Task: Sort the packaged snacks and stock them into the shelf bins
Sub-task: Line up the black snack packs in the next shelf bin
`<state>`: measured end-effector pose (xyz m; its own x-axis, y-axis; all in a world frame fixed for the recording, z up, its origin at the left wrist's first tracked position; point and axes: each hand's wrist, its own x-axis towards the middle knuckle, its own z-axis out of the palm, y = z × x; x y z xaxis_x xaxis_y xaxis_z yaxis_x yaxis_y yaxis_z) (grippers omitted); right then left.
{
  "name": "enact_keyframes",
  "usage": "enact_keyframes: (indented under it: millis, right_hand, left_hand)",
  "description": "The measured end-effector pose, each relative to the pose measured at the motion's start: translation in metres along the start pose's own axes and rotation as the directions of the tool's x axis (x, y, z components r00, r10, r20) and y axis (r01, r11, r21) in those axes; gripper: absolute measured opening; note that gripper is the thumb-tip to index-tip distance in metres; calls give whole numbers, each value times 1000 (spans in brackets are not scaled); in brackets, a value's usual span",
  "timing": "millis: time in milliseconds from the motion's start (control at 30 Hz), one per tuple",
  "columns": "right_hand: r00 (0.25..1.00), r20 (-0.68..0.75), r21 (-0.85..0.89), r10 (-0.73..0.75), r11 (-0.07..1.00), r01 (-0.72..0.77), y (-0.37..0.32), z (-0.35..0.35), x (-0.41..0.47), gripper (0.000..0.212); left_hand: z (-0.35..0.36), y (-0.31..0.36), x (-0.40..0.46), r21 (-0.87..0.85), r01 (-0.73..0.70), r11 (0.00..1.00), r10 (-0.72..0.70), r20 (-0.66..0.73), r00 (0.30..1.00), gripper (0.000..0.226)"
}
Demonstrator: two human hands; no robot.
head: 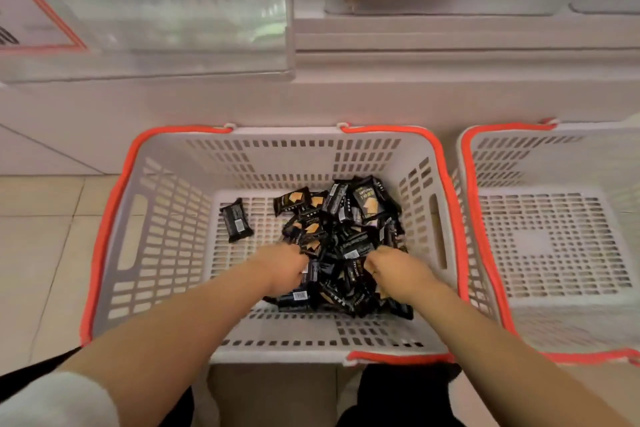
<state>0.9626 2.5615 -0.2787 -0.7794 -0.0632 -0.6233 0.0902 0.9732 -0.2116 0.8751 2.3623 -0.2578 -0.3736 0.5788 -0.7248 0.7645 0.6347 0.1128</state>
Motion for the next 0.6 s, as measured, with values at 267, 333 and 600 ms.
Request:
enact_keyframes:
  millis: [267, 333, 600]
  right_hand:
    - [984, -17, -326, -178, 931, 162, -9, 41, 32, 54]
    - [981, 5, -333, -195, 925, 185, -7, 42, 32, 55]
    - [979, -17, 776, 202, 620, -115, -19, 12, 16, 36]
  left_hand:
    - [59, 5, 20, -177, 50, 983, -31, 109, 994, 50]
    - [68, 9, 22, -257, 87, 963, -65, 93, 994, 53]
    - [88, 20, 34, -150, 104, 983, -106, -9, 994, 54]
